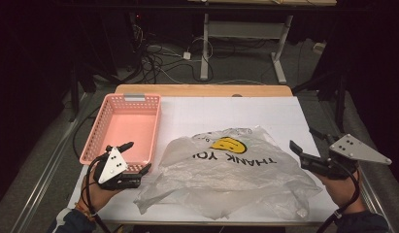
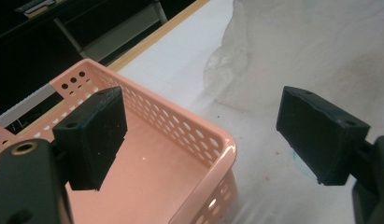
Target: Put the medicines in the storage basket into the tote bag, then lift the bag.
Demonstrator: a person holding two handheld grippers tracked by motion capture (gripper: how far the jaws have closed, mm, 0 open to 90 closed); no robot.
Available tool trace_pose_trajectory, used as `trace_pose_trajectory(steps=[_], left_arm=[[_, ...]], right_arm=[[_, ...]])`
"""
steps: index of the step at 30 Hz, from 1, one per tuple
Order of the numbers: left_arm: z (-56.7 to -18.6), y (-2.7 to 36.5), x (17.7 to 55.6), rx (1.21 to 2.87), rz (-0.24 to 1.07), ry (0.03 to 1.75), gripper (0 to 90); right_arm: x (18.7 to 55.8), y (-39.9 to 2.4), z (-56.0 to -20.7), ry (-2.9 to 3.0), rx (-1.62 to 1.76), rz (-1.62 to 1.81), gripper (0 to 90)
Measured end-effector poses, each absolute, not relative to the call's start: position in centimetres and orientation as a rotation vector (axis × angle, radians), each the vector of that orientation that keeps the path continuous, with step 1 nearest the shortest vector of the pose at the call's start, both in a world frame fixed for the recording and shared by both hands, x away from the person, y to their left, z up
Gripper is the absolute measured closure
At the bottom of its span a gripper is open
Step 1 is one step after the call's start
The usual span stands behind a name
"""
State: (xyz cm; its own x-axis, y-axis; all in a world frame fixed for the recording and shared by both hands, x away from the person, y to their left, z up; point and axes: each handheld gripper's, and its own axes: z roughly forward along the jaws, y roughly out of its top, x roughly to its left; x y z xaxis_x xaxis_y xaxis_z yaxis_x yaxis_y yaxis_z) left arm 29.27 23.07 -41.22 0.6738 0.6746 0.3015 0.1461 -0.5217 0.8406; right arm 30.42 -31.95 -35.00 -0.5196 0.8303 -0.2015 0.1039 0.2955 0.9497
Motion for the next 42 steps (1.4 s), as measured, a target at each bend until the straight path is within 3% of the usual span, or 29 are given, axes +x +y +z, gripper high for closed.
trace_pose_trajectory(steps=[29,42], left_arm=[[-44.2,23.9,28.7,2.068,0.773,0.71,15.7],[-44.6,23.6,29.0,2.089,0.786,0.696,15.7]], right_arm=[[29.0,-32.2,-42.8,1.959,0.89,1.245,24.6],[28.4,-31.9,-44.6,2.014,0.873,1.214,24.4]])
